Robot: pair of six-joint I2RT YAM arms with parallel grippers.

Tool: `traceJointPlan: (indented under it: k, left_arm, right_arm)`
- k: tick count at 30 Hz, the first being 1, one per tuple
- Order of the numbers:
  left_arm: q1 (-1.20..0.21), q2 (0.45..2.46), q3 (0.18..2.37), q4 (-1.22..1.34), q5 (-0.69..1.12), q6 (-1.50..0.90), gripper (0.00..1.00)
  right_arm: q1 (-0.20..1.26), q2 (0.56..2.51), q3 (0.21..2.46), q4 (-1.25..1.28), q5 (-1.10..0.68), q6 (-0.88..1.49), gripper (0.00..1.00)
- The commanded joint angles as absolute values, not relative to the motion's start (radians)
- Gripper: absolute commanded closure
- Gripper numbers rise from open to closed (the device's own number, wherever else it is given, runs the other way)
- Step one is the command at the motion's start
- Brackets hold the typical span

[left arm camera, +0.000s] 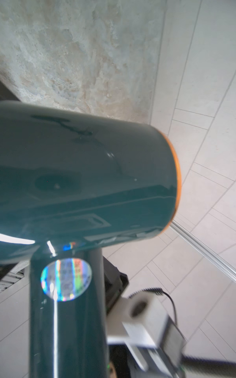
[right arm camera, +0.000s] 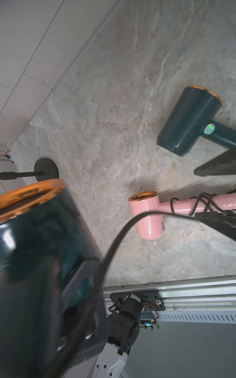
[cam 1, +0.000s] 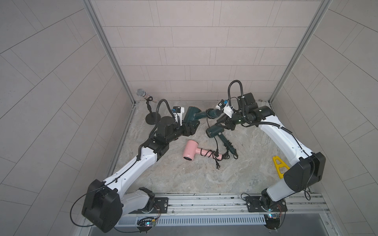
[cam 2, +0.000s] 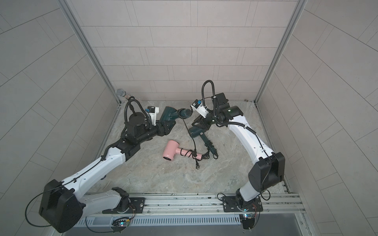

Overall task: Wrap the cord around the hair dryer
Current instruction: Wrap the power cord around the hair dryer.

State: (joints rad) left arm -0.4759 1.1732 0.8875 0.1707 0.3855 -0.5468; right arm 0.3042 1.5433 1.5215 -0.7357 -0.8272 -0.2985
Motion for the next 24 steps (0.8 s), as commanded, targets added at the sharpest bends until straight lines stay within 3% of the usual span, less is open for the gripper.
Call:
traceJointPlan:
  k: [1,10,18,24]
  left_arm:
    - [-0.472,1.123,0.97,0.193,0.362,-0.595,1.0]
    - [-0.473,1.144,1.089,0.01,0.328,-0.613,1.0]
    - [-0.472,1.193,1.251,-0.241,0.283,-0.543,1.0]
    - [-0.475,1.225,1.326,-0.302,0.332,-0.547,1.0]
  right_arm:
    - [0.282,1.49,1.475,-0.606,-0.911,-0.218,0.62]
    - [0.27,1.44,1.298,-0.415,-0.936,-0.134,0.49]
    - [0.28,1.358,0.937,0.216,-0.893,0.164,0.47]
    - [0.367,1.354,0.811,0.456,-0.784,0.225,0.47]
